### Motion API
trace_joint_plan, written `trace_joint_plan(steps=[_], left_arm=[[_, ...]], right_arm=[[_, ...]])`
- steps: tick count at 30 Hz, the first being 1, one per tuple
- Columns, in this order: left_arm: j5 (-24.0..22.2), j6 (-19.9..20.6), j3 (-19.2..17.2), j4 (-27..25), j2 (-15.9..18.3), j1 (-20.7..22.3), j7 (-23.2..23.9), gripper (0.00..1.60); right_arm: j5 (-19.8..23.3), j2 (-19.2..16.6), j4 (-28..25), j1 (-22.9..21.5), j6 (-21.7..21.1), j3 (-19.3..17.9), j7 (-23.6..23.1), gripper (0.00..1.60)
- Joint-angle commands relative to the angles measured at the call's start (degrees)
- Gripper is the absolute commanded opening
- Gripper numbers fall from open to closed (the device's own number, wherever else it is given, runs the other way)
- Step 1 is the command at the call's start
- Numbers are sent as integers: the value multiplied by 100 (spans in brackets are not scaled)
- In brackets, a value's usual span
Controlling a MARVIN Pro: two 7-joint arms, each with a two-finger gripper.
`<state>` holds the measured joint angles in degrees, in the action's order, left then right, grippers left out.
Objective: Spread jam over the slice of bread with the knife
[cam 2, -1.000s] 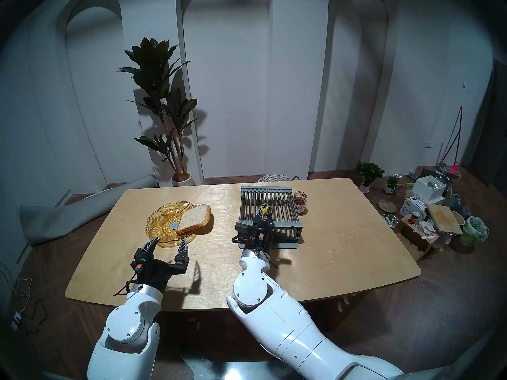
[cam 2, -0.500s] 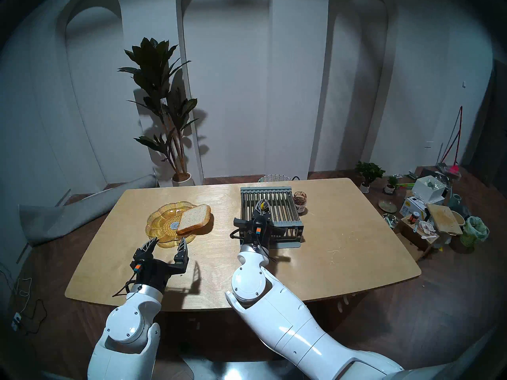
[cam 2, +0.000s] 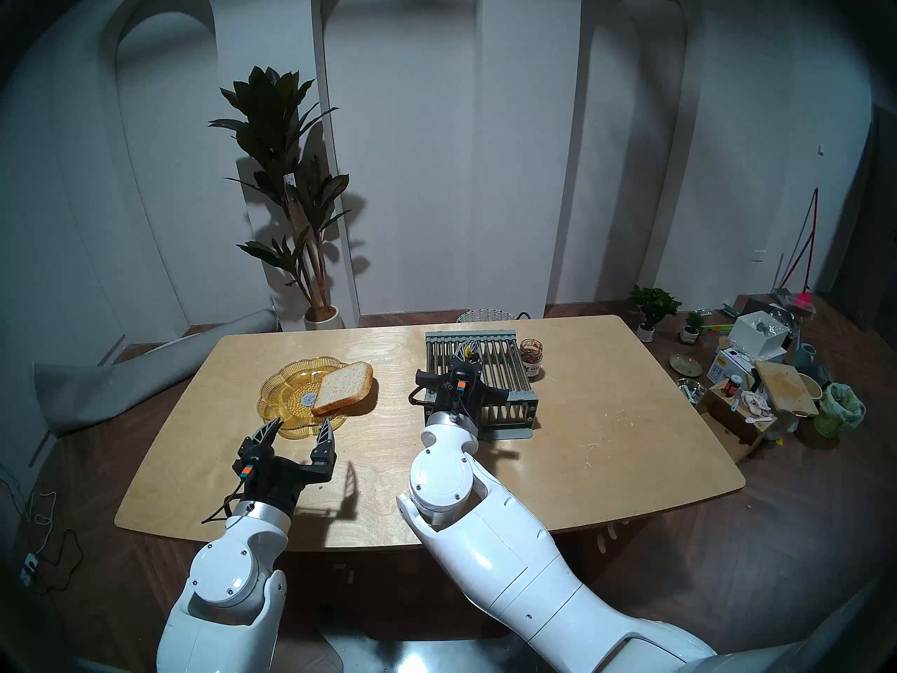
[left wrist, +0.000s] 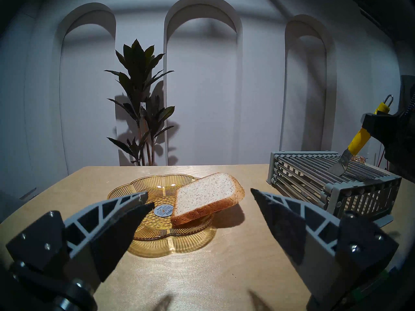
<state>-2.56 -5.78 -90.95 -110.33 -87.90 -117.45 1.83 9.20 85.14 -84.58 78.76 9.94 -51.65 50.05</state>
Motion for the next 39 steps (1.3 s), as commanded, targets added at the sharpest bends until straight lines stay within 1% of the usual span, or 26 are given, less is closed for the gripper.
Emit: trace_joint_plan(steps=[1, 7, 16, 20, 21, 23, 25, 29, 31, 34, 36, 37, 39], left_arm=[[-18, -34, -8, -137, -6, 55, 1, 160], [-29, -34, -12, -135, -2, 62, 11, 160], [-78, -50, -29, -128, 11, 74, 28, 160], [-112, -54, -47, -137, 21, 75, 41, 160], [-118, -51, -50, -138, 23, 75, 44, 160], [-136, -53, -58, -136, 28, 77, 55, 160], [-152, -49, -67, -132, 34, 79, 67, 160], [-190, -45, -89, -115, 46, 94, 98, 160], [-208, -44, -97, -105, 56, 105, 118, 160], [-237, -41, -106, -92, 70, 126, 144, 160], [-259, -35, -111, -80, 82, 144, 162, 160], [-259, -35, -111, -80, 82, 144, 162, 160], [-277, -29, -115, -73, 94, 155, 180, 160]], right_arm=[[109, 152, -376, -139, -583, -91, 123, 0], [167, 220, -503, -286, -1021, -117, 202, 0], [159, 170, -824, -391, -1477, -48, 221, 0], [177, 162, -972, -429, -1718, -16, 199, 0], [212, 170, -1022, -443, -1834, -22, 194, 0], [173, 175, -1071, -486, -1913, -4, 232, 0], [229, 170, -1191, -507, -2067, -12, 200, 0], [207, 151, -1394, -544, -2214, -30, 240, 0], [265, 134, -1519, -554, -2326, -66, 202, 0], [333, 71, -1744, -548, -2520, -117, 138, 0], [307, -70, -1898, -574, -2727, -108, 24, 0], [307, -70, -1898, -574, -2727, -108, 24, 0], [319, -173, -2007, -596, -2867, -122, -85, 0]])
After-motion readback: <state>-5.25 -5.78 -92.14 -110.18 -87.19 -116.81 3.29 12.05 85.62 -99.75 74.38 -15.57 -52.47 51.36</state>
